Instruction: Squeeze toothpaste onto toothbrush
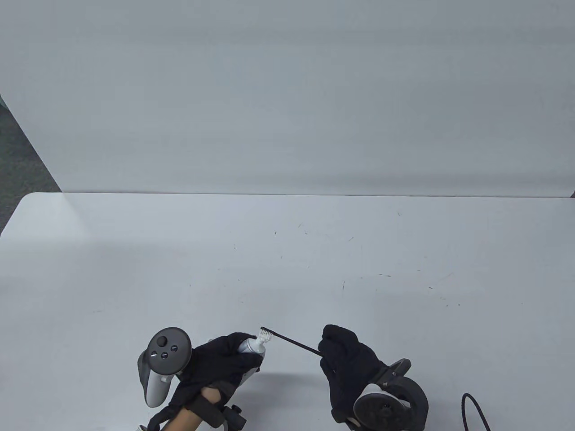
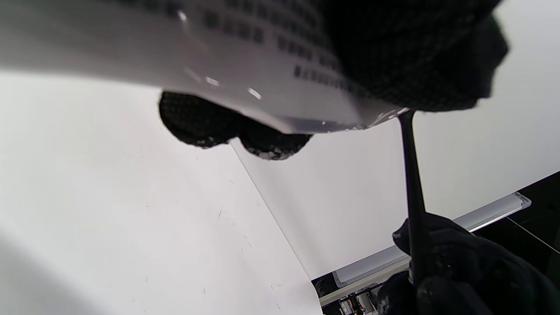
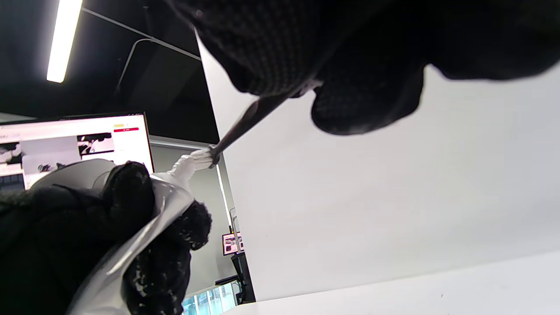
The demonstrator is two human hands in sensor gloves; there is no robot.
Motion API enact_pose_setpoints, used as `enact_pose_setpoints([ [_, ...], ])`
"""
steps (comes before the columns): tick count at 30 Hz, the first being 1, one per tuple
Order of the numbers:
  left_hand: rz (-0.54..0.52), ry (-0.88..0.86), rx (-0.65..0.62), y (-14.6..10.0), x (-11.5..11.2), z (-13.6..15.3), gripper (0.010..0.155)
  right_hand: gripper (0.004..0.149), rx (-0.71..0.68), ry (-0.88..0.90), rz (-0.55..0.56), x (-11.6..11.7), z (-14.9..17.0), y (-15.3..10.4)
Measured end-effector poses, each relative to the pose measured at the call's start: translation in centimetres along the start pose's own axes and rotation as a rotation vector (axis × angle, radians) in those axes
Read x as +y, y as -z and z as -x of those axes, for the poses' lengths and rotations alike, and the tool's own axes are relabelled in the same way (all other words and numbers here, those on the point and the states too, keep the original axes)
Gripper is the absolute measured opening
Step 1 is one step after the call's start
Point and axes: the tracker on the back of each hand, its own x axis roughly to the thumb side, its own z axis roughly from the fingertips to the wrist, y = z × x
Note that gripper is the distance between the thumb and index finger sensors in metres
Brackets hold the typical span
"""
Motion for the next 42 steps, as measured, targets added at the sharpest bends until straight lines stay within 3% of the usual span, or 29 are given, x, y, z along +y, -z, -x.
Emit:
enact_pose_setpoints([
  [7,-0.089,0.154,-0.014,-0.4,0.3,-0.8,0.066,0.037,0.063,0.071,-0.041,0.1,0.7,0.2],
  [17,-0.366,0.815,-0.16,-2.2,-0.6,-4.2,0.068,0.037,0.23,0.27,-0.128,0.8,2.2,0.2],
  [21,-0.394,0.934,-0.18,-2.3,-1.1,-4.5,0.068,0.037,0.323,0.444,-0.165,1.4,3.5,0.1],
  [28,-0.369,0.805,-0.145,-2.0,-0.5,-3.9,0.068,0.037,0.478,0.663,-0.191,2.1,5.2,-0.3],
  [32,-0.332,0.61,-0.108,-1.6,0.8,-3.0,0.068,0.037,0.685,0.807,-0.047,1.8,8.0,-1.3],
  [36,-0.304,0.48,-0.074,-1.4,1.5,-2.4,0.066,0.055,0.783,0.732,0.058,0.8,10.6,-2.2],
  [42,-0.299,0.416,-0.067,-1.4,1.9,-2.2,0.066,0.045,0.876,0.569,0.138,0.6,12.9,-2.9],
])
